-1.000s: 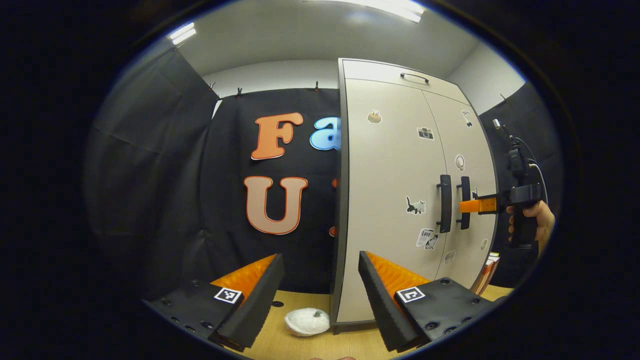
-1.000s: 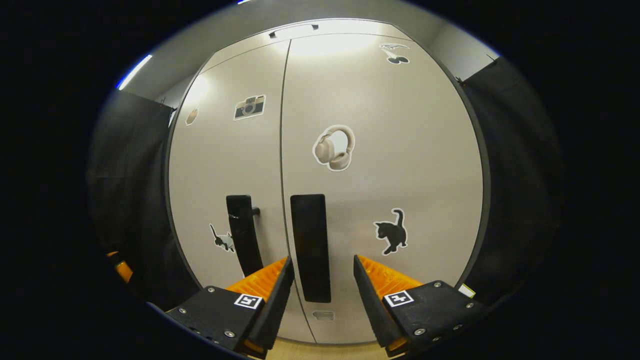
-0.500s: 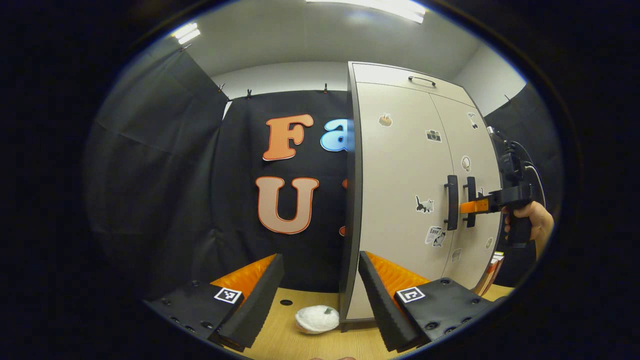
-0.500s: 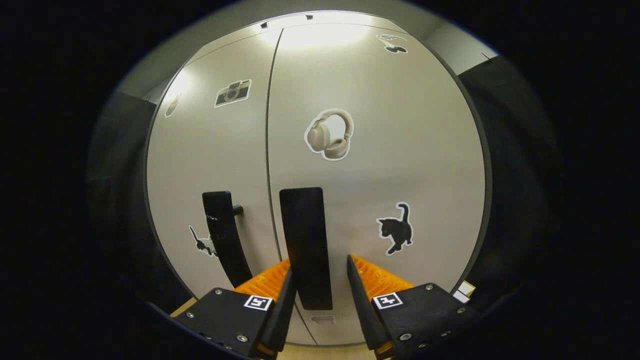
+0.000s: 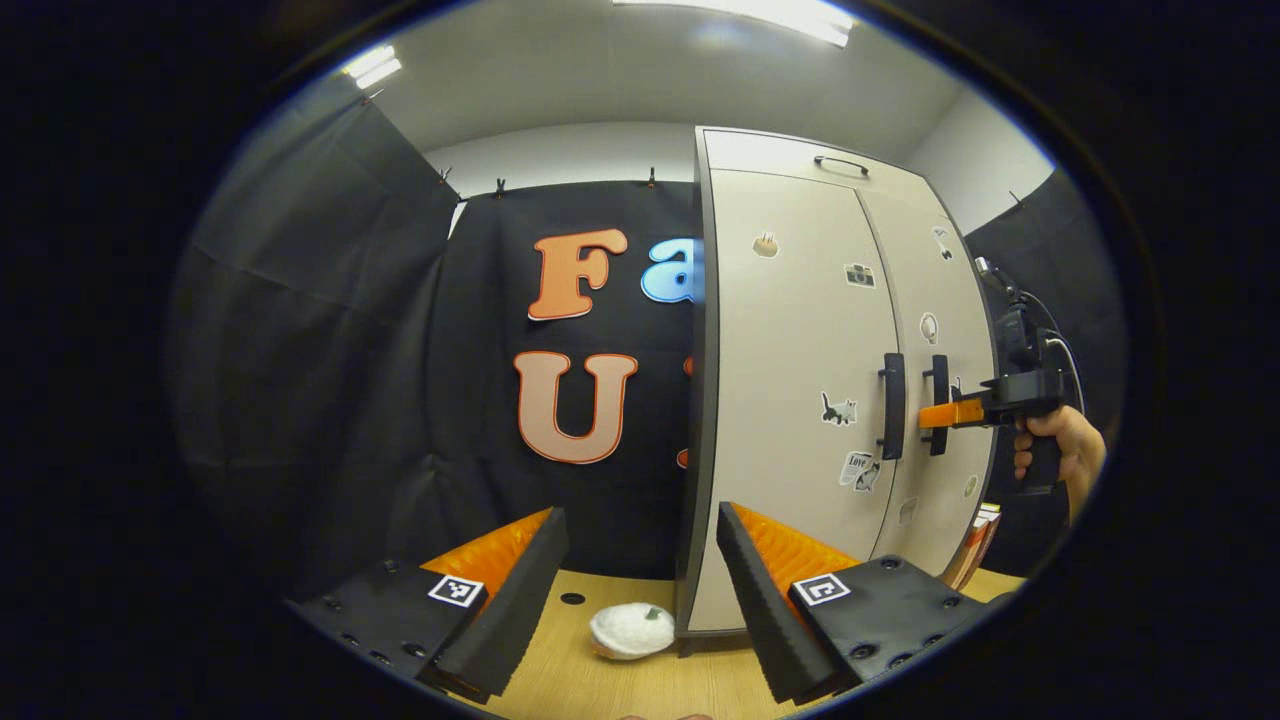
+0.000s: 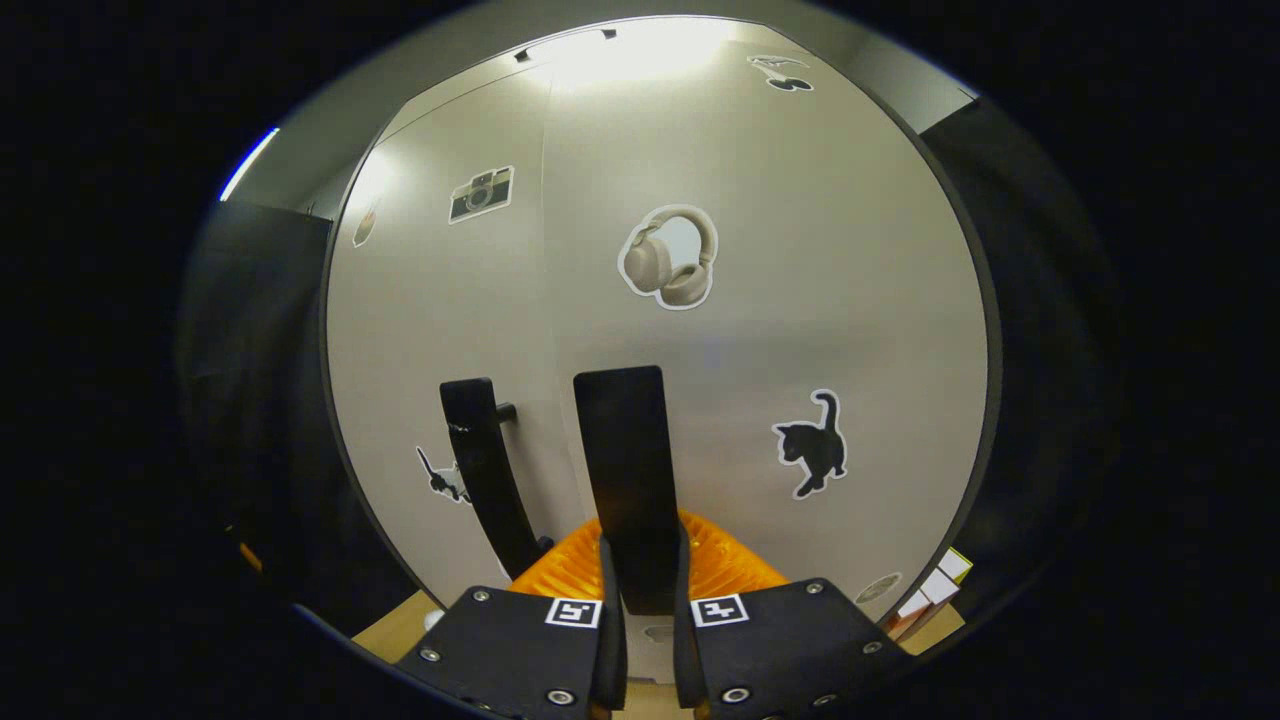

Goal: Open the right door of the double-door shoe cabinet with the right hand, and open the left door with the left hand.

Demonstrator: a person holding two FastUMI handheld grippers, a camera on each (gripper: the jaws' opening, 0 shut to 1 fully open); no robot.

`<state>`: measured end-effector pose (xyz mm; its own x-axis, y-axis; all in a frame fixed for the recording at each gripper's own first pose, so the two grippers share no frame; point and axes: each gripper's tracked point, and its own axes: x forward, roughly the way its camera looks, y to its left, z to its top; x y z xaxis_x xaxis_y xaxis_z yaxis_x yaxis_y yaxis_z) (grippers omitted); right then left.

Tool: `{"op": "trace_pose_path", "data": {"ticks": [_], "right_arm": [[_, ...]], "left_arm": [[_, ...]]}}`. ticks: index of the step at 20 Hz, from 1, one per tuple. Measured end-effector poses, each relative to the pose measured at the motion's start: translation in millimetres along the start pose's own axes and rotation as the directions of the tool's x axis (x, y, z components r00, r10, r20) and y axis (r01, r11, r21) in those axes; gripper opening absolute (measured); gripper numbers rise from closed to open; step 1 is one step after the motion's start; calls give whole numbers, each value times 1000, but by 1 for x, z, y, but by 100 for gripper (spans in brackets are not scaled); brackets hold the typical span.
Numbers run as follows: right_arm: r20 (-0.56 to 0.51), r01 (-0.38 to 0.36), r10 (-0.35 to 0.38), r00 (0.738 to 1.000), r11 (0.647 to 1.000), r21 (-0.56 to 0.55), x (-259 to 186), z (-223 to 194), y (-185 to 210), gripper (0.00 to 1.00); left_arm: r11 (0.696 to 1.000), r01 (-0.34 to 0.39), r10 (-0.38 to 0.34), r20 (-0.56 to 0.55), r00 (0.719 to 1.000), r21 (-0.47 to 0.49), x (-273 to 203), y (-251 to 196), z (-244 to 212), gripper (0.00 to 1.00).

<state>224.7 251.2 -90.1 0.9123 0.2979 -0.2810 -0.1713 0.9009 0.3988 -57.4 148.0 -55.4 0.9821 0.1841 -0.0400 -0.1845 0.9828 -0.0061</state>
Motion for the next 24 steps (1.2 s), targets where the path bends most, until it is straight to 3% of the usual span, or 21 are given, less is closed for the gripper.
{"op": "trace_pose_path", "data": {"ticks": [13,20,24], "right_arm": [[8,-124,124,992,992,-18,-51,5,-5,18],[31,-146,147,989,989,-36,-73,10,-21,18],[43,-103,105,994,993,-50,-83,11,-33,18]], "left_arm": [[997,71,-71,-17,997,-7,-2,-66,1,95],[991,132,-132,-32,991,2,10,-98,-9,96],[988,155,-157,-69,985,-23,22,-111,-25,96]]}}
